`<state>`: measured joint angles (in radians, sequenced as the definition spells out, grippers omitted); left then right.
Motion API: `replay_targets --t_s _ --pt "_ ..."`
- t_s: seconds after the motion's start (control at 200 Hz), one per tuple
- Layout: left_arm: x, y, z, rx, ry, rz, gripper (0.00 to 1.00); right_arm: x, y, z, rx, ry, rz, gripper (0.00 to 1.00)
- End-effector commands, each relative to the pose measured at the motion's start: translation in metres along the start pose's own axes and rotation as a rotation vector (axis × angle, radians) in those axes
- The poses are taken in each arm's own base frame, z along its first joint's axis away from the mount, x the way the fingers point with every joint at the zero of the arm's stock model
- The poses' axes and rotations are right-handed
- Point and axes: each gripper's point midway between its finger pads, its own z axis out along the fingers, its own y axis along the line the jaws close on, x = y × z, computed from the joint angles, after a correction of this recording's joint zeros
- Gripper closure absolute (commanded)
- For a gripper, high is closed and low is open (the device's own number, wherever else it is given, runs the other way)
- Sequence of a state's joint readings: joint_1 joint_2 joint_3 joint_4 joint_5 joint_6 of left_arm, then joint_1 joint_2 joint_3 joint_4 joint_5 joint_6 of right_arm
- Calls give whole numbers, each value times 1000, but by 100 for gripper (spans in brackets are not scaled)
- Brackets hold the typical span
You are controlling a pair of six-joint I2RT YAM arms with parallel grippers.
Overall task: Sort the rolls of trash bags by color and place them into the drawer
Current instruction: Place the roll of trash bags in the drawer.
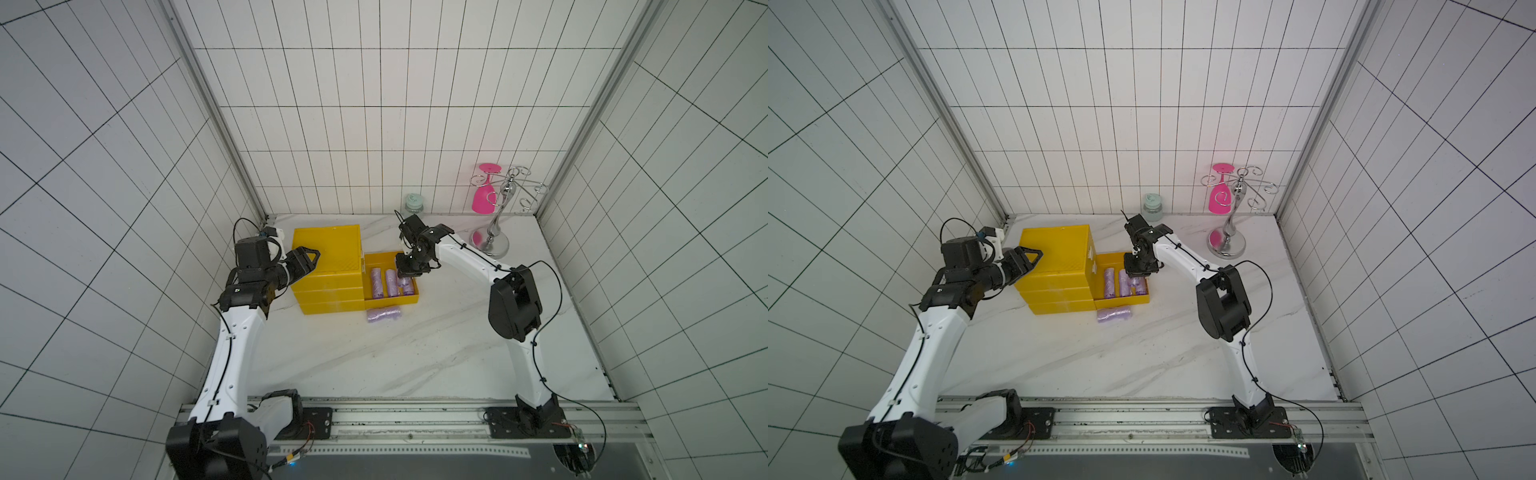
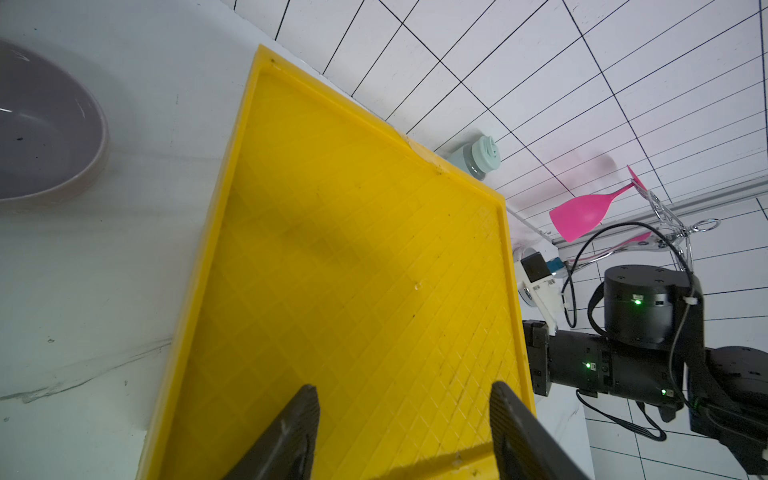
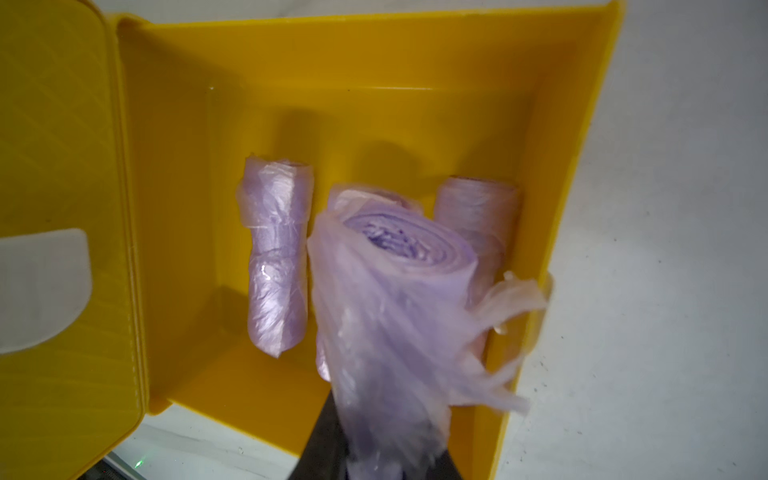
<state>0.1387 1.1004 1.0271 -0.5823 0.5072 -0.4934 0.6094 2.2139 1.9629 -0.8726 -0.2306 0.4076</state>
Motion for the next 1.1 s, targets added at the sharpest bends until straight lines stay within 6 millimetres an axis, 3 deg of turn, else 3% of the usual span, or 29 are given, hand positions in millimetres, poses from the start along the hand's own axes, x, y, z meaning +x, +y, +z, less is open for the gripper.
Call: replay_targets --t_s 0.0,0.185,0.35,0.53,0.8,0.929,1.094 --pt "11 10 4 -20 31 -24 35 -2 0 9 14 22 15 80" --pt "13 12 6 -22 34 -23 35 4 -7 30 29 61 29 76" --pt "12 12 7 -21 36 -25 35 1 -6 26 25 39 26 62" --pt "12 12 6 -24 33 -22 35 -8 3 0 9 -22 2 57" --pt "7 9 2 -29 20 -16 35 -12 16 -58 -21 -137 -24 57" --pt "5 7 -1 -29 13 -14 35 1 26 -78 -53 -171 -23 58" --pt "4 5 -2 -24 10 -16 35 32 40 -81 -139 -191 19 57"
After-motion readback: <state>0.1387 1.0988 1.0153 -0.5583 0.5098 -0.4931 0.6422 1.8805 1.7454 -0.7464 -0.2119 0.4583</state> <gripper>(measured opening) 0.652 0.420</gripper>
